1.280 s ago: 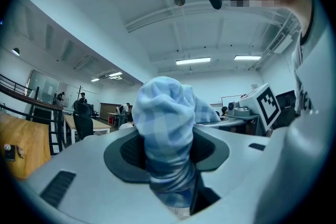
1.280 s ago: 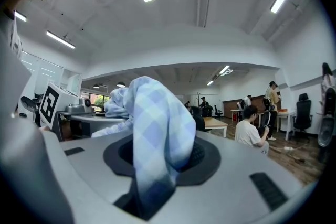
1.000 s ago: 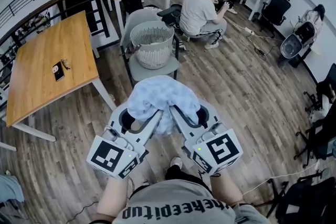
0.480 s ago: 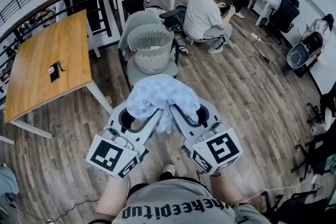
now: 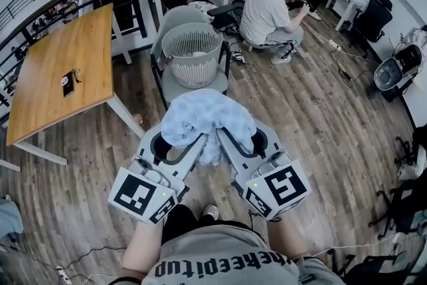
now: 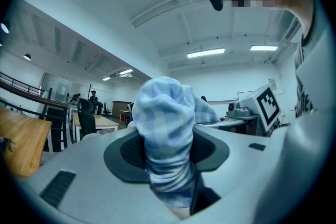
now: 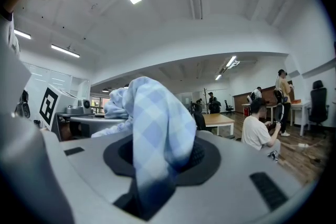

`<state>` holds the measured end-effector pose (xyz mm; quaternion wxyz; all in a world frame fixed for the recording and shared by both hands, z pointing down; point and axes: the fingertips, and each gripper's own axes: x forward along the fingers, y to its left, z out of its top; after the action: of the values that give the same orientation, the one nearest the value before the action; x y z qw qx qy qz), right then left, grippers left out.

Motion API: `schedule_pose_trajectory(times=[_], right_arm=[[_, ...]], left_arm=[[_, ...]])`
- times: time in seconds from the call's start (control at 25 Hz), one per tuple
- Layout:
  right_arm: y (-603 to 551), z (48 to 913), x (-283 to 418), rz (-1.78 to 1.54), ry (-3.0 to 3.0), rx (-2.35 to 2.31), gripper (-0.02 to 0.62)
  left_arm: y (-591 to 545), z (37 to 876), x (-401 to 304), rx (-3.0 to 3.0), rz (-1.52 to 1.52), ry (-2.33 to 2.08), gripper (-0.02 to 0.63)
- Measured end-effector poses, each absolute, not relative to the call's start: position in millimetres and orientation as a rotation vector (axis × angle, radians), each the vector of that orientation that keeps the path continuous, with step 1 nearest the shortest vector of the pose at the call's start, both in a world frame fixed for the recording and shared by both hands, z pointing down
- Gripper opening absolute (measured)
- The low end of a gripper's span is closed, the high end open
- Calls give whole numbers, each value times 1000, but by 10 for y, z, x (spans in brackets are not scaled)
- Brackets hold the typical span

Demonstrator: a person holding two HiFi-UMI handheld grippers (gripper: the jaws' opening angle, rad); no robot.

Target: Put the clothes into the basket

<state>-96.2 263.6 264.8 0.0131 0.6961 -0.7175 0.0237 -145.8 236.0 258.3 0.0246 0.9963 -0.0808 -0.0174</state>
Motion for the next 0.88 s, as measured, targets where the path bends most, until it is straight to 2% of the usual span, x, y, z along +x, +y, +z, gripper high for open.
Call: schedule_pose_trajectory(times=[0.88], right_arm=[[2329, 2724, -838, 114, -2195, 2207, 146]], left_arm=[[2043, 2663, -1330, 3059, -16, -205, 198]])
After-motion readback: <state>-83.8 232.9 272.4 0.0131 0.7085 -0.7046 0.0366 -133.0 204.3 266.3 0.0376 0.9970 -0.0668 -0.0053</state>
